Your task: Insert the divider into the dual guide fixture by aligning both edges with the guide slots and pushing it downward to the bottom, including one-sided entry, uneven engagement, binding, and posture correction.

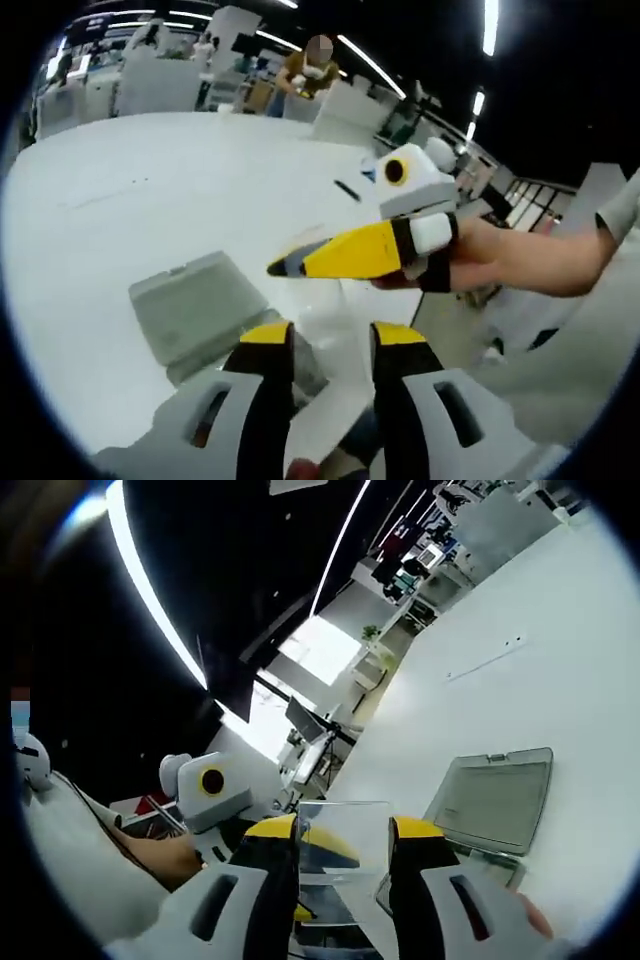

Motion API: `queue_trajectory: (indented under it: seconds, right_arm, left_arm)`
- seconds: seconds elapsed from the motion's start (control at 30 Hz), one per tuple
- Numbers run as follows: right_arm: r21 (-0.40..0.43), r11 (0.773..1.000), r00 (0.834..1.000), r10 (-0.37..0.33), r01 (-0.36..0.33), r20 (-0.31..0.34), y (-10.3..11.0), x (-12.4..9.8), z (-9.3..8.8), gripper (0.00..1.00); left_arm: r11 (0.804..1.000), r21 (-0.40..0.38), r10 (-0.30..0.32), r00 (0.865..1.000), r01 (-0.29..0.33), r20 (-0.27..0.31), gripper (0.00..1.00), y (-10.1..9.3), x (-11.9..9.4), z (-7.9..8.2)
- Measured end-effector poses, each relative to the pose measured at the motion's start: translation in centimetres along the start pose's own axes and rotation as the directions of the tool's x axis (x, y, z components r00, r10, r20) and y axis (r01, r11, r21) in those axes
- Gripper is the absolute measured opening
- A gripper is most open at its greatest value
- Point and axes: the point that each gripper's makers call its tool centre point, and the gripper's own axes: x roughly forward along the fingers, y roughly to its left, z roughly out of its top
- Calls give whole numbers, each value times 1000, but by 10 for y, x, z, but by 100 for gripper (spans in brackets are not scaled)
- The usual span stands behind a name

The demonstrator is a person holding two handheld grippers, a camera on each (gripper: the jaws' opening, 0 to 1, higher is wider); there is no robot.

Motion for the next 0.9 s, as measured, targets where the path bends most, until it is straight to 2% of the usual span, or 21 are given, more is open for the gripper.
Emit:
queue_trajectory:
  seconds: [0.17,0.4,0.67,0.7,0.9]
  right_arm:
    - [-7,1000,999,-26,26,-21,-3,4,-6,31]
    - [-3,998,998,-63,63,-15,-6,8,-8,31]
    - [16,991,991,-130,130,2,-15,9,-5,31]
    - [16,991,991,-131,131,4,-16,9,-5,31]
    - [18,988,988,-153,153,7,-16,11,-5,31]
  left_arm:
    - [997,0,72,997,-72,-8,23,8,2,0]
    - [989,21,147,988,-147,-35,22,15,5,-3]
    - [980,33,199,979,-198,-46,16,21,5,-4]
    - [975,20,224,973,-223,-55,15,24,7,-6]
    - [971,16,239,969,-239,-68,10,26,10,-8]
